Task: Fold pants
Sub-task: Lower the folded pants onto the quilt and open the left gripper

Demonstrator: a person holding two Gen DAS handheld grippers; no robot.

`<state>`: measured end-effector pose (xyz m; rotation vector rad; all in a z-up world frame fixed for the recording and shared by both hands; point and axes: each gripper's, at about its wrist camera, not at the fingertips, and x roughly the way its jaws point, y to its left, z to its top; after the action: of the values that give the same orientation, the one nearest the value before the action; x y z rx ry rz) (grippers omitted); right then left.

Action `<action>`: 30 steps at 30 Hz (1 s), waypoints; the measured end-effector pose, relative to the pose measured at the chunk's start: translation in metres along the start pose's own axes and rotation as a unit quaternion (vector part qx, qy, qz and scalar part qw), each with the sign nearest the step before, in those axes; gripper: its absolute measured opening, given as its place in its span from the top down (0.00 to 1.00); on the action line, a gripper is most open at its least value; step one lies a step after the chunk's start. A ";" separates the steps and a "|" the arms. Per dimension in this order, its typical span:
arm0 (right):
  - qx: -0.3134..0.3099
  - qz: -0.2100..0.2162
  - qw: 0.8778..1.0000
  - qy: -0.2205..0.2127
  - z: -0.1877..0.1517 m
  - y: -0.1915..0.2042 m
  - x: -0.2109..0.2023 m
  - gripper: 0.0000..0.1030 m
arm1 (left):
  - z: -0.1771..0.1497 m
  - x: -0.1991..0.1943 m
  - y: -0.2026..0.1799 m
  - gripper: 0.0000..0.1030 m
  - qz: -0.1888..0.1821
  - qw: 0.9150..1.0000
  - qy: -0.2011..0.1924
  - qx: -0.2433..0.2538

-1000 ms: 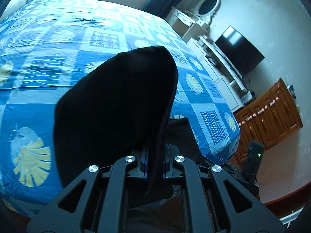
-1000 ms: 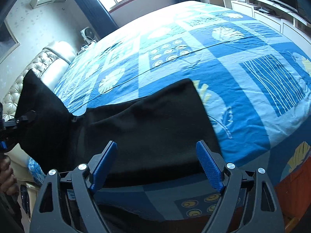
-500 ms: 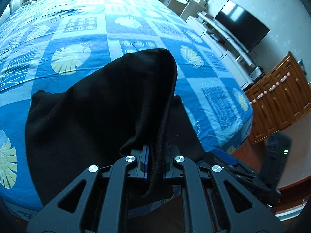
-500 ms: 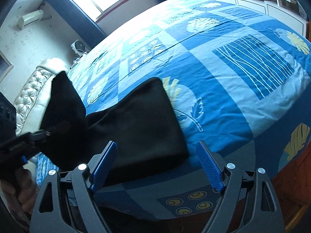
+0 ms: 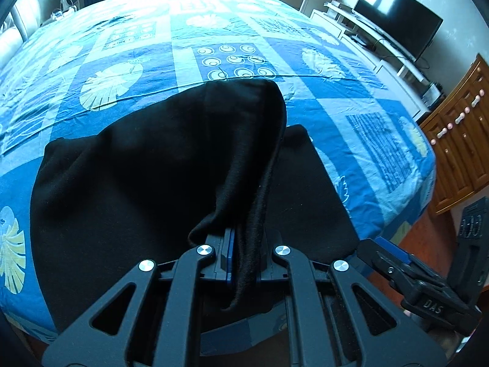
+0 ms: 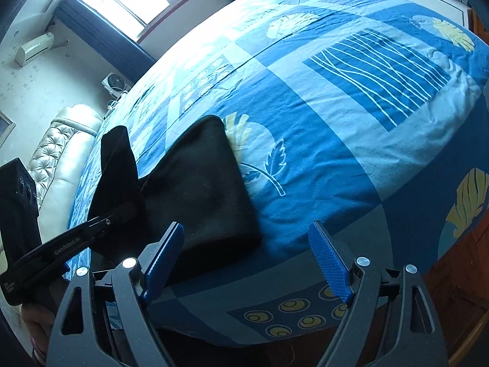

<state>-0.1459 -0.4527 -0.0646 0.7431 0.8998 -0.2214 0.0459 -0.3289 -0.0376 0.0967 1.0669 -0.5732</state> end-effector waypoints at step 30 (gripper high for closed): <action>0.028 -0.002 1.000 0.011 -0.005 -0.025 0.008 0.20 | -0.011 0.021 -0.028 0.91 0.087 0.995 -0.009 0.051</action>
<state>-0.1559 -0.4665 -0.0847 0.7963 0.9188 -0.2437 0.0303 -0.3574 -0.0553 0.2707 1.0010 -0.4685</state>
